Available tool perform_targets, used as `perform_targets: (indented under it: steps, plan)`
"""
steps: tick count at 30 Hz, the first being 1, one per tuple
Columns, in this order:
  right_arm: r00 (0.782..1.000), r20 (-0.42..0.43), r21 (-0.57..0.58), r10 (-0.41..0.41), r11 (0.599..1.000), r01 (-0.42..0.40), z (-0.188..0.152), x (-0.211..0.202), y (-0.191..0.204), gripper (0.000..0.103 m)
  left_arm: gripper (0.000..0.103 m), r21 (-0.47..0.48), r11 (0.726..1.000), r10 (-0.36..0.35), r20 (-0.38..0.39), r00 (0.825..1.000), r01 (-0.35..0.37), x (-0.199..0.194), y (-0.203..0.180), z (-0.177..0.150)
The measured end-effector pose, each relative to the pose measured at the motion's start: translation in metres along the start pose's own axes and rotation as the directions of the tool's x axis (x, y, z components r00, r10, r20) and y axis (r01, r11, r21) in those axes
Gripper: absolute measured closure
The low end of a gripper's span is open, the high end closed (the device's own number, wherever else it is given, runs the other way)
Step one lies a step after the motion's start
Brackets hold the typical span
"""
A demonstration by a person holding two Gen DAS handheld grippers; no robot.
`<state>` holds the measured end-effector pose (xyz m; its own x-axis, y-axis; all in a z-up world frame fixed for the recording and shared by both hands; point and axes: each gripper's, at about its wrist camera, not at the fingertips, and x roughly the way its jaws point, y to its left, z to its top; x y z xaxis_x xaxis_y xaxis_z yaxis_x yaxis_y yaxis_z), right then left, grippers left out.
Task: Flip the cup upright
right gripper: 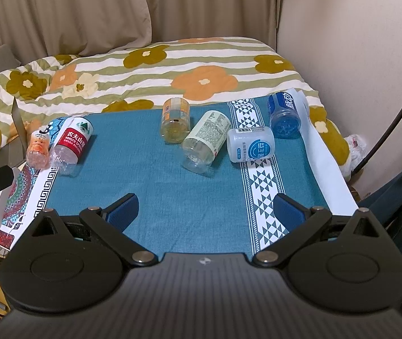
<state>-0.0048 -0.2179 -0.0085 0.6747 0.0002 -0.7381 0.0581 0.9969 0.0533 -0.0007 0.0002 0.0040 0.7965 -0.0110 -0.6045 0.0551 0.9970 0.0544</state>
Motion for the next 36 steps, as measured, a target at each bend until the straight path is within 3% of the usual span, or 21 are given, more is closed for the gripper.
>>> perform_targets:
  steps: [24,36]
  plan:
    - [1.000,-0.023,0.000,0.011,1.000,-0.011,0.001,0.001,-0.005,0.000,0.000,0.001,1.000,0.008,-0.013,1.000,-0.008,-0.002,0.000,0.005]
    - [0.997,-0.047,-0.024,0.063,0.998,-0.064,0.022,0.011,-0.058,0.000,0.000,0.011,1.000,-0.028,-0.018,0.999,0.028,0.018,-0.044,0.037]
